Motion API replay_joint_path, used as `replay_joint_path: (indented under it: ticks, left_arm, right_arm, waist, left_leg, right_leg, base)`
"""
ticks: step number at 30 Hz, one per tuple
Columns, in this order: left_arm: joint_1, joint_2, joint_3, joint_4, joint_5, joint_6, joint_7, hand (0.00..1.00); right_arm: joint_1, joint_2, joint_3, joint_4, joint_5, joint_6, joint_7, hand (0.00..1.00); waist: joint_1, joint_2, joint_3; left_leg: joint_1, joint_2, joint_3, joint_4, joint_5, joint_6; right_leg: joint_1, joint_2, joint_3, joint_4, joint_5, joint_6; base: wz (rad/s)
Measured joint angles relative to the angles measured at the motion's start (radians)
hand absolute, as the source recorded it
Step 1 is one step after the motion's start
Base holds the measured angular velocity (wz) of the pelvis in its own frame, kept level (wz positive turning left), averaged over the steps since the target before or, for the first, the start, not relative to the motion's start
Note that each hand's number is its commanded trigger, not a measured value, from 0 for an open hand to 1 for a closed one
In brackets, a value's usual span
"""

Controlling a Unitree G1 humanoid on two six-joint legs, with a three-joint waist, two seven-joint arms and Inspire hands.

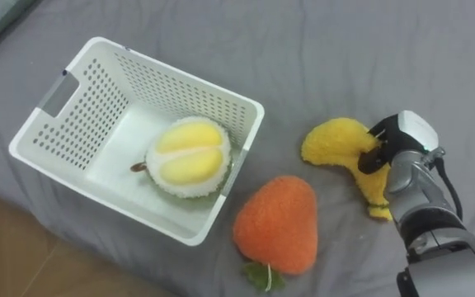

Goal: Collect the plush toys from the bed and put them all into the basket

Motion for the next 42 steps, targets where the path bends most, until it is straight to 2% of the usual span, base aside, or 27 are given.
replay_joint_path:
  ticks: [12,19,21,22,23,25,26,28,29,30,33,38,41,42]
  left_arm:
    - [0.002,0.025,0.012,0.001,-0.001,0.001,-0.04,0.0]
    - [0.018,0.032,0.019,0.006,0.001,-0.005,-0.04,0.0]
    - [0.037,0.034,0.05,0.004,0.021,-0.005,-0.04,0.0]
    - [0.046,0.035,0.057,0.0,0.035,-0.005,-0.04,0.0]
    - [0.05,0.036,0.06,-0.002,0.047,-0.004,-0.04,0.0]
    - [0.064,0.033,0.103,-0.011,0.081,-0.003,-0.035,0.0]
    - [0.065,0.033,0.11,-0.012,0.082,-0.003,-0.033,0.0]
    - [0.071,0.033,0.139,-0.015,0.083,-0.004,-0.028,0.0]
    - [0.083,0.032,0.167,-0.041,0.096,-0.003,-0.021,0.0]
    - [0.101,0.033,0.184,-0.076,0.101,-0.004,-0.015,0.0]
    - [0.097,0.021,0.207,-0.094,0.124,-0.003,-0.009,0.0]
    - [0.096,-0.006,0.222,-0.115,0.126,-0.003,-0.006,0.0]
    - [0.104,-0.02,0.222,-0.114,0.132,0.003,-0.002,0.0]
    - [0.106,-0.021,0.224,-0.113,0.149,0.004,-0.002,0.0]
  right_arm:
    - [0.014,0.0,0.0,0.014,-0.027,-0.008,-0.014,1.0]
    - [0.037,-0.001,-0.009,-0.005,0.081,-0.008,-0.015,1.0]
    - [0.047,-0.001,-0.011,-0.081,0.083,-0.006,-0.012,1.0]
    - [0.055,-0.001,-0.011,-0.146,0.08,-0.003,-0.011,1.0]
    - [0.065,-0.002,-0.013,-0.189,0.08,0.0,-0.01,1.0]
    - [0.111,-0.002,-0.015,-0.371,0.084,0.002,-0.009,1.0]
    - [0.12,-0.002,-0.015,-0.408,0.086,0.002,-0.008,1.0]
    - [0.144,-0.002,-0.016,-0.509,0.092,0.004,-0.004,1.0]
    - [0.187,-0.002,-0.029,-0.619,0.087,0.013,-0.003,1.0]
    - [0.228,-0.002,-0.031,-0.734,0.09,0.014,-0.002,1.0]
    - [0.257,0.0,-0.031,-0.856,0.081,0.013,0.001,1.0]
    - [0.256,0.001,-0.05,-0.923,0.042,0.028,0.002,1.0]
    - [0.256,0.01,-0.057,-0.981,0.035,0.029,0.01,1.0]
    - [0.256,0.018,-0.062,-1.011,0.035,0.039,0.018,1.0]
  waist:
    - [-0.003,0.002,-0.0014]
    - [-0.007,0.006,-0.0059]
    - [-0.024,0.008,-0.0104]
    - [-0.034,0.008,-0.0184]
    - [-0.035,0.007,-0.0231]
    - [-0.05,0.007,-0.0302]
    - [-0.053,0.007,-0.0335]
    - [-0.061,0.002,-0.0395]
    - [-0.061,-0.006,-0.0471]
    - [-0.071,-0.013,-0.0511]
    - [-0.089,-0.017,-0.0539]
    - [-0.095,-0.02,-0.0552]
    - [-0.108,-0.021,-0.0547]
    - [-0.107,-0.02,-0.0543]
  left_leg:
    - [0.003,-0.002,-0.016,0.003,0.007,-0.001]
    - [0.025,-0.003,-0.027,0.012,0.007,-0.002]
    - [0.039,-0.003,-0.027,0.011,0.007,-0.002]
    - [0.043,-0.003,-0.026,0.008,0.007,-0.002]
    - [0.047,-0.003,-0.025,0.007,0.007,-0.002]
    - [0.094,-0.001,-0.012,-0.009,0.007,-0.002]
    - [0.106,-0.001,-0.008,-0.011,0.007,-0.002]
    - [0.14,-0.001,-0.003,-0.024,0.007,-0.002]
    - [0.161,-0.001,-0.002,-0.038,0.008,-0.003]
    - [0.179,-0.002,0.0,-0.045,0.008,-0.003]
    - [0.218,-0.004,0.003,-0.055,0.008,-0.003]
    - [0.252,-0.003,0.018,-0.069,0.007,-0.002]
    - [0.26,-0.004,0.02,-0.069,0.008,-0.002]
    - [0.265,-0.003,0.021,-0.072,0.008,-0.002]
  right_leg:
    - [0.015,-0.002,-0.02,0.001,0.0,0.0]
    - [0.047,-0.002,-0.035,0.0,0.0,0.0]
    - [0.06,-0.002,-0.036,0.0,0.0,0.0]
    - [0.061,-0.002,-0.031,0.001,0.0,0.0]
    - [0.064,-0.001,-0.024,0.001,0.0,0.0]
    - [0.099,-0.001,-0.016,-0.001,0.0,0.0]
    - [0.109,-0.001,-0.016,-0.002,0.0,0.0]
    - [0.144,0.0,-0.018,-0.016,0.0,0.0]
    - [0.16,0.001,-0.013,-0.024,0.0,0.001]
    - [0.179,0.002,-0.008,-0.037,0.0,0.001]
    - [0.223,0.003,-0.008,-0.05,0.0,0.001]
    - [0.249,0.004,0.011,-0.048,-0.001,0.002]
    - [0.252,0.004,0.011,-0.048,-0.001,0.002]
    - [0.254,0.004,0.011,-0.049,-0.001,0.002]
  base:
    - [0.04]
    - [0.07]
    - [0.0]
    - [-0.05]
    - [-0.1]
    - [-0.13]
    - [-0.09]
    - [-0.06]
    - [-0.09]
    - [-0.1]
    - [0.0]
    - [-0.11]
    - [-0.01]
    - [0.0]
